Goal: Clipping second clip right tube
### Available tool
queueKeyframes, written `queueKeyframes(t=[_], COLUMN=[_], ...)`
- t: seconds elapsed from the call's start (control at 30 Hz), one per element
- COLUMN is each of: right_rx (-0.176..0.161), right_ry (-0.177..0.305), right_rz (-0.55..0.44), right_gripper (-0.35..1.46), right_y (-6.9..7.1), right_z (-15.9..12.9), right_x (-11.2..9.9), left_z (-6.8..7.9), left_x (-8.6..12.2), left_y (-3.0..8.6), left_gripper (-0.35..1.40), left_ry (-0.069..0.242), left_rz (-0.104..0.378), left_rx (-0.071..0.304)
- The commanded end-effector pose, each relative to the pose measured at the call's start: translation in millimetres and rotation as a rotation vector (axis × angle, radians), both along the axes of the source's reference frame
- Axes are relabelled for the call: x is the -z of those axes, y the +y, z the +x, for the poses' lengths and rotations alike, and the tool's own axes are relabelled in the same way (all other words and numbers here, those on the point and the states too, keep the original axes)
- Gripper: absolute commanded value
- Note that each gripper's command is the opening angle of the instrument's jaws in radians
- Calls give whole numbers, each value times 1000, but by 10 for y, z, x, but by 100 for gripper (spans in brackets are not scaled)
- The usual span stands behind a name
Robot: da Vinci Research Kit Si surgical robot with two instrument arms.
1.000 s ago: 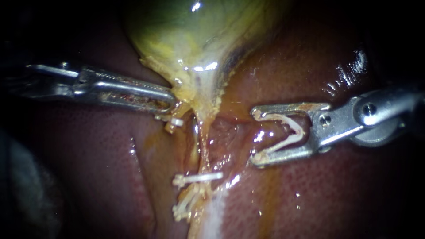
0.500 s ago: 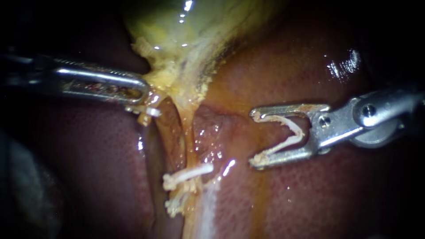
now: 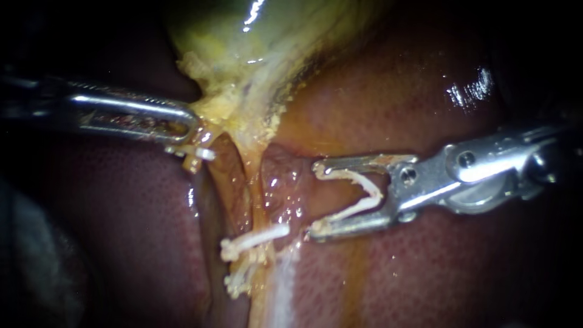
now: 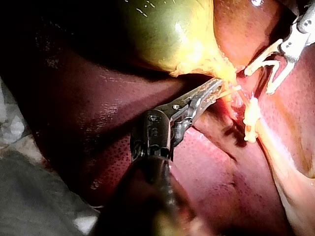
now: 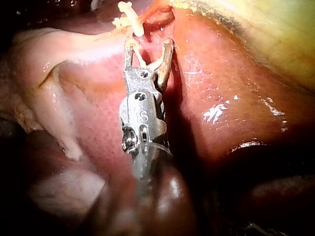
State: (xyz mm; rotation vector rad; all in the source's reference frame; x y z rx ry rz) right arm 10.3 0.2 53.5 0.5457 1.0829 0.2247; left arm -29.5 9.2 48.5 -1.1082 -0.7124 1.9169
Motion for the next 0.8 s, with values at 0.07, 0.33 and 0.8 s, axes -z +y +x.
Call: queueKeyframes(t=[0.07,0.33,0.8], right_rx=[-7,-14,-50], right_ry=[4,30,100], right_rz=[29,110,255], right_gripper=[48,46,46], right_y=[-2,-9,-18], right_z=[7,37,70], right_x=[-2,-16,-33], left_z=[0,0,0], left_x=[0,-1,-5], left_y=[0,0,-1], left_gripper=[-35,-35,-35], left_ry=[1,1,3], left_rz=[6,11,19], left_rx=[3,5,10])
